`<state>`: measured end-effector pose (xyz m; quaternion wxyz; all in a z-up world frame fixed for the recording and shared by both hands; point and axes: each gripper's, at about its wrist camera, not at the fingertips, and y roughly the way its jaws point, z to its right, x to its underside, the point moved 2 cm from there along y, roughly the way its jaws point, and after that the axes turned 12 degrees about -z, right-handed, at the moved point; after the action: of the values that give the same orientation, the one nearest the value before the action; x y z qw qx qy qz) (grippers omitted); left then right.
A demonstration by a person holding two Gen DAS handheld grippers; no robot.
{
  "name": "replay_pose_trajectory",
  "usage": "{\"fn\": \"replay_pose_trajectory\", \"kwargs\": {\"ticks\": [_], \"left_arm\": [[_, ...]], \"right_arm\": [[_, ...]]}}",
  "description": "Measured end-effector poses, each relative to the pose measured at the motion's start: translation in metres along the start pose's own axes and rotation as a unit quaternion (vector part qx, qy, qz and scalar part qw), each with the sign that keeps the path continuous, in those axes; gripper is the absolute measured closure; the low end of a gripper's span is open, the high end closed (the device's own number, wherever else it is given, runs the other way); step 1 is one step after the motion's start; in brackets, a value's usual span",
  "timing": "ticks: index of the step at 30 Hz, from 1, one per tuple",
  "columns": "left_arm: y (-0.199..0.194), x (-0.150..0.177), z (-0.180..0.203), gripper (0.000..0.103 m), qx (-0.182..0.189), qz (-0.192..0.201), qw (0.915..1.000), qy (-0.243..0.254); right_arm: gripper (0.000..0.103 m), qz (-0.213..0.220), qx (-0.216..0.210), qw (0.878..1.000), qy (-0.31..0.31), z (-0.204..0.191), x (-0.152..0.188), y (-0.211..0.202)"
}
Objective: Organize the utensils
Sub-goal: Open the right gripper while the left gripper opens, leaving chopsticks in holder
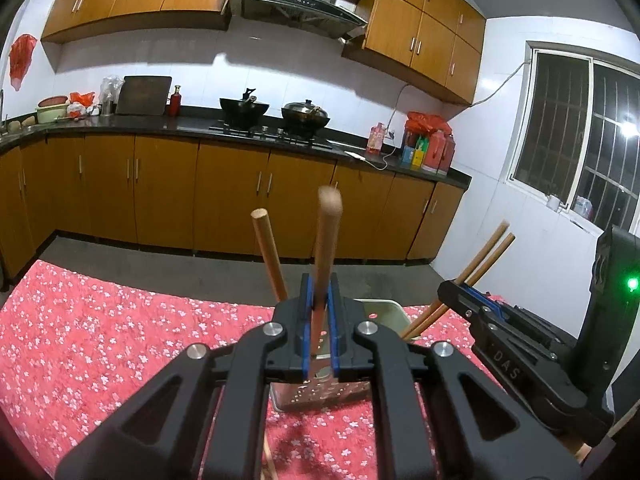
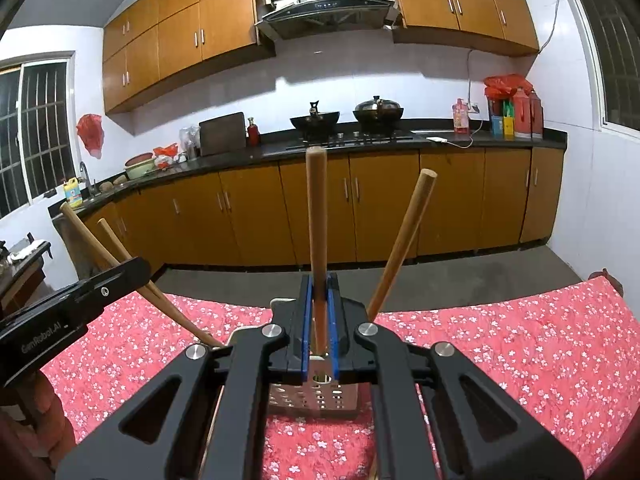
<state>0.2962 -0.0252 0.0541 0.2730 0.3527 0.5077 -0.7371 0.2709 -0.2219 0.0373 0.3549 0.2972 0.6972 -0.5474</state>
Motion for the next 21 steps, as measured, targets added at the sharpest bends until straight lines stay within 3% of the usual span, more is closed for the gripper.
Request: {"fn": "replay_pose_trajectory", "kwargs": {"ticks": [2, 4, 12, 16, 19, 21], "left_arm": [[-0.003, 0.000, 0.000, 0.086, 0.002, 0.003, 1.0000, -0.002], [-0.010, -0.002, -0.001, 0.075, 0.007, 0.012, 0.9999, -0.006], [-0.055, -0.004, -0.005, 0.068, 0.027, 0.055, 0.9980, -0.017], [-0.080, 0.009, -0.020, 0.064, 0.017, 0.070, 0.9970, -0.028], [-0.086, 0.031, -0.039, 0.059, -0.015, 0.056, 0.9976, -0.036], [-0.077, 0.047, -0.051, 0.059, -0.040, 0.032, 0.9979, -0.040]], "right_arm": [[0.071, 0.006, 0.002, 1.000, 0.002, 0.000, -0.001, -0.003], [0.063, 0.020, 0.004, 1.000, 0.003, 0.000, -0.003, -0.011], [0.061, 0.072, -0.005, 0.997, 0.008, 0.003, -0.007, -0.059], [0.059, 0.098, 0.007, 0.995, 0.030, 0.023, 0.009, -0.090], [0.058, 0.066, 0.035, 0.996, 0.050, 0.043, 0.032, -0.083], [0.058, 0.009, 0.052, 0.996, 0.067, 0.061, 0.054, -0.059]]}}
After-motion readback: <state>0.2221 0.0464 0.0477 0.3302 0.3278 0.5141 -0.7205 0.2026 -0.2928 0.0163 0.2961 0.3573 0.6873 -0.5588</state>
